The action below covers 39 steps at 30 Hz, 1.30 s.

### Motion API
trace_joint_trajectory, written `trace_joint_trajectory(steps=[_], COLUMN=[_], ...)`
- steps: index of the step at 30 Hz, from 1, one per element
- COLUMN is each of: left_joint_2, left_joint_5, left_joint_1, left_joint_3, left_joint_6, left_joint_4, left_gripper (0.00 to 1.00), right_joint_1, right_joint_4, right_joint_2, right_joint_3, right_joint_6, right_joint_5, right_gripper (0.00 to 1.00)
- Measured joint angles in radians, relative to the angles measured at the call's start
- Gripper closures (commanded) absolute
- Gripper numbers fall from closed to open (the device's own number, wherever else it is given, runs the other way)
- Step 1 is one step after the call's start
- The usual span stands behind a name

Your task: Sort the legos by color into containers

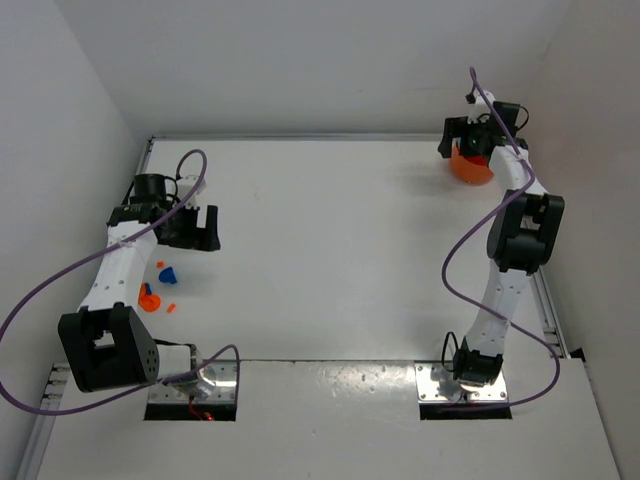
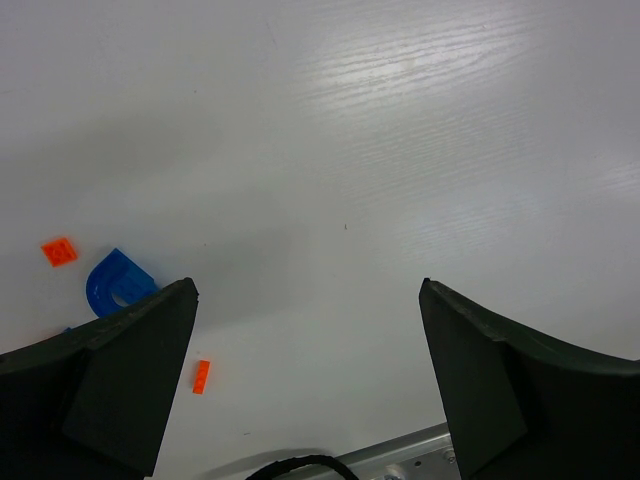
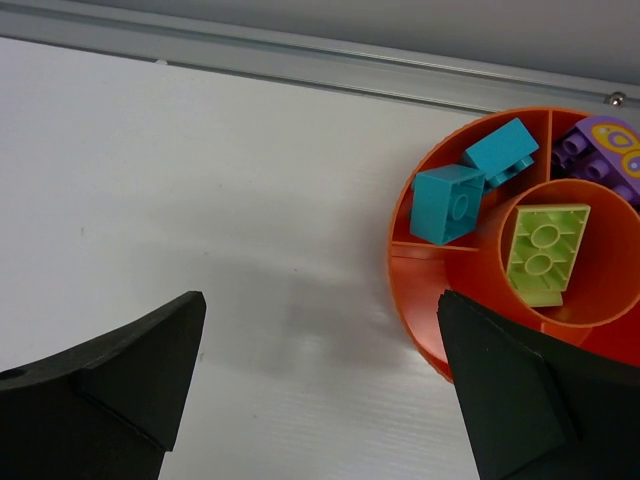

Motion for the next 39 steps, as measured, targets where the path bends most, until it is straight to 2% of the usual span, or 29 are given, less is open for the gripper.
trace_joint_trajectory(steps=[12, 39], left_joint_2=[0.000, 0.005], left_joint_5=[0.000, 0.000], left_joint_1=[0.000, 0.000], left_joint_3=[0.000, 0.000], left_joint_6=[0.000, 0.000], left_joint_4=[0.000, 0.001], left_gripper=[0.00, 0.00], right_joint_1=[0.001, 0.014], right_joint_4=[0.004, -0.018], right_joint_2=[0.017, 0.148], right_joint_3=[0.013, 0.082], right_joint_6=[-0.016, -0.020], right_joint_5=[0.071, 0.079], right_gripper=[0.00, 0.00])
